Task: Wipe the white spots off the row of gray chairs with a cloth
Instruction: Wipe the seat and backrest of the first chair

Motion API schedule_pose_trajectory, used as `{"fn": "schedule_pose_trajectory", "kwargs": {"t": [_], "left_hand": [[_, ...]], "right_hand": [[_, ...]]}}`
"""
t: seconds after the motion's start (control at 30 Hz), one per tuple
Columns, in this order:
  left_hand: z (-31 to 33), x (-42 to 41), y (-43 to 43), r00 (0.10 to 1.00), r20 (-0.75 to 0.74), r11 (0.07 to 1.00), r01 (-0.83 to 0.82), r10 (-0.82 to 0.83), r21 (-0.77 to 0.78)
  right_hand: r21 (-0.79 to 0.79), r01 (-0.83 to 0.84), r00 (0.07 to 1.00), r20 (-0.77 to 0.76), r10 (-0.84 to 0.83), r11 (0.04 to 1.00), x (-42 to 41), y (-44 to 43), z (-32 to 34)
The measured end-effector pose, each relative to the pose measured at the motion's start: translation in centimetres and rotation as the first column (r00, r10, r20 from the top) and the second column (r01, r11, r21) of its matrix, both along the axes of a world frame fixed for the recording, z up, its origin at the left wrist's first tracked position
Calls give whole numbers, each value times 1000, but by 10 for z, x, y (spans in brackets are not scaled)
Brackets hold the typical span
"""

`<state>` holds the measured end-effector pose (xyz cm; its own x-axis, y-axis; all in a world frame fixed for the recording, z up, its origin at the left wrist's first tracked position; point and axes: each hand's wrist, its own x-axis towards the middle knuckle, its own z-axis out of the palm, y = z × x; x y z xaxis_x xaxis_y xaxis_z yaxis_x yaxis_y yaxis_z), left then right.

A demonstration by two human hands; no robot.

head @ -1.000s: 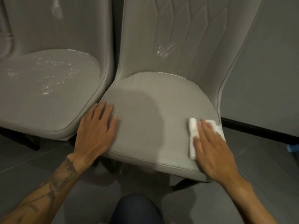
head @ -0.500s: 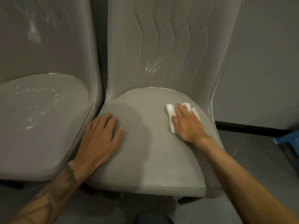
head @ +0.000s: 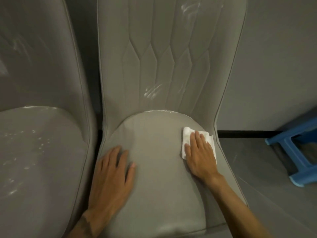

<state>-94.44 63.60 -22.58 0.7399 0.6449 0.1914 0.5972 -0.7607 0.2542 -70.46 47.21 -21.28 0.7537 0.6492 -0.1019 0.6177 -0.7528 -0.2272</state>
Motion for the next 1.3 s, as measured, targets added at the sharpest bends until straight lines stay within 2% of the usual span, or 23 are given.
{"fn": "schedule_pose_trajectory", "kwargs": {"t": [0.17,0.37,0.43,0.5,0.6,0.67,0.77,0.87,0.93,1.0,1.1,1.2,1.3], "left_hand": [[-7,1,1,997,74,999,10,-12,33],[-12,0,-1,992,122,995,8,-19,97],[-12,0,-2,992,122,995,-1,-11,102],[-12,1,-3,994,112,995,3,-15,102],[-11,1,-1,995,99,995,-8,-2,98],[-13,2,0,997,74,995,-2,-5,97],[-9,1,0,997,82,996,-3,-4,85],[-9,2,0,998,65,998,-8,4,68],[-8,2,0,998,62,998,-13,9,55],[-7,2,-1,999,43,999,-17,15,43],[-7,3,-1,1000,25,999,-20,19,37],[-6,4,-2,1000,12,999,-29,28,38],[-7,5,-3,999,26,998,-32,31,54]], "right_hand": [[20,57,996,71,-58,998,32,50,1],[56,64,951,299,-78,996,44,69,2],[30,91,961,259,-96,995,41,73,0],[78,144,977,145,-154,987,40,92,0],[155,89,993,62,-100,984,33,134,0],[129,-33,996,81,23,991,32,141,-2],[149,-175,981,108,160,973,53,108,2],[170,-138,990,52,131,976,66,84,3],[125,-130,986,116,116,984,60,89,0],[88,-203,961,209,181,975,58,91,1],[55,-317,939,160,305,947,72,77,4],[106,-234,964,154,217,966,66,81,6],[69,-77,982,178,64,995,38,119,2]]}}
